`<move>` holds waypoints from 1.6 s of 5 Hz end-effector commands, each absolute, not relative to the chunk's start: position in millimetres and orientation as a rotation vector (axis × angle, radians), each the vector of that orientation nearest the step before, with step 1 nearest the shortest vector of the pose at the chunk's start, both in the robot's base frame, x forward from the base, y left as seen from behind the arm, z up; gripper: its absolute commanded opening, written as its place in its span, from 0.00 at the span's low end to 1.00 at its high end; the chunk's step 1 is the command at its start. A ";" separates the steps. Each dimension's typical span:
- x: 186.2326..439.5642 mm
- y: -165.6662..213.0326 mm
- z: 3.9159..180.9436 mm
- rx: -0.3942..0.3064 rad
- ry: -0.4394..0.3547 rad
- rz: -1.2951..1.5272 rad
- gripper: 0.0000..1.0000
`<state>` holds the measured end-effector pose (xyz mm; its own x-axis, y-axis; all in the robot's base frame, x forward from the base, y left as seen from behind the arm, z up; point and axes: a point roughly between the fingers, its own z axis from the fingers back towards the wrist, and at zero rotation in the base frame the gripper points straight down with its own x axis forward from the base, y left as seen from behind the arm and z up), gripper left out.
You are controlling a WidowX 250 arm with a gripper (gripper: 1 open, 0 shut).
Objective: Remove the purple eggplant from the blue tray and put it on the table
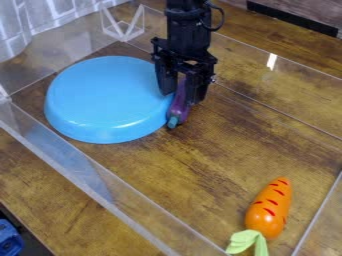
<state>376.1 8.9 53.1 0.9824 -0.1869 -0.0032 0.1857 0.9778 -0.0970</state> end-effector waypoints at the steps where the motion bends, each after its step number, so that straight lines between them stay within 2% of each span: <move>1: 387.1 -0.2 70.5 -0.081 -0.038 -0.227 0.00; 4: 390.5 -7.7 60.9 -0.076 -0.011 -0.258 0.00; 5: 391.9 -8.9 54.8 -0.074 0.000 -0.262 1.00; 6: 392.5 -10.6 52.1 -0.071 0.011 -0.270 0.00; 8: 394.6 -18.0 49.3 -0.065 0.035 -0.293 0.00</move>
<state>384.8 -12.4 30.4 0.9585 -0.2737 -0.0797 0.2667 0.9598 -0.0878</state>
